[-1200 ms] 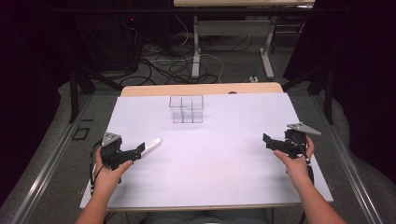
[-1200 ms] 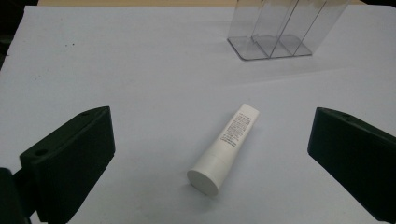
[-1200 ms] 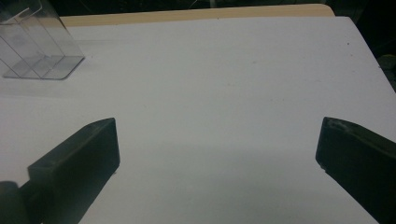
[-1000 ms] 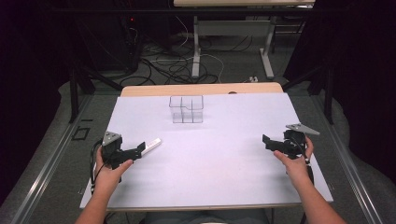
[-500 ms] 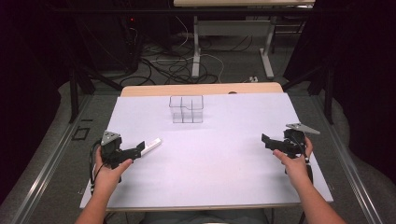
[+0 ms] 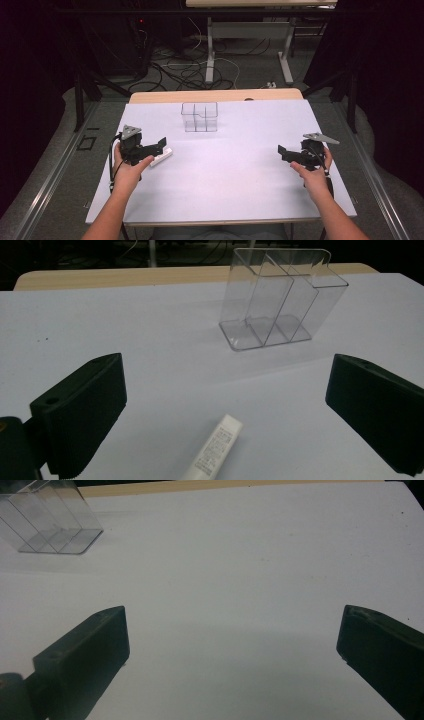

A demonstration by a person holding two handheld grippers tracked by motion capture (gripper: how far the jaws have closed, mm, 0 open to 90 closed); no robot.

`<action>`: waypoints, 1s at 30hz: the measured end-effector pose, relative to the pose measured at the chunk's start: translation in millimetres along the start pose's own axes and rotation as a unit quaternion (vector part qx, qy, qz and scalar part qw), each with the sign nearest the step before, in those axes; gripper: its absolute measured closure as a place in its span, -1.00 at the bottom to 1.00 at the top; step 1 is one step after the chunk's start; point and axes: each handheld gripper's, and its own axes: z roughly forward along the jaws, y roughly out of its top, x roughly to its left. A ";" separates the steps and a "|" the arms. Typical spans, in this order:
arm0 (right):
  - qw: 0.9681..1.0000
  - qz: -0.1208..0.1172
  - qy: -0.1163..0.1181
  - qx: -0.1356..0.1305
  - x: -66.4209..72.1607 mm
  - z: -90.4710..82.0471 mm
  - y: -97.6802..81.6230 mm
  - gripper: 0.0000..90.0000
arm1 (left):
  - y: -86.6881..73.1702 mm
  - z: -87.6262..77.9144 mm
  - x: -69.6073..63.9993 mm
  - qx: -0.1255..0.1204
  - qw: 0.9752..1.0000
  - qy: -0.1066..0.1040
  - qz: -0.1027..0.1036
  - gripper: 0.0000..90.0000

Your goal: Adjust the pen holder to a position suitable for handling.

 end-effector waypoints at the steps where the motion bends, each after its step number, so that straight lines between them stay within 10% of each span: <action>1: 1.000 0.005 0.000 0.000 0.6 -0.7 -0.4 -1.00 | 1.8 2.0 -1.4 0.000 1.000 0.000 -0.002 -0.91; 30: 1.000 0.015 -0.002 0.002 0.0 0.9 -2.0 -0.97 | 78.4 45.8 -26.8 -0.006 1.000 0.002 -0.004 -0.23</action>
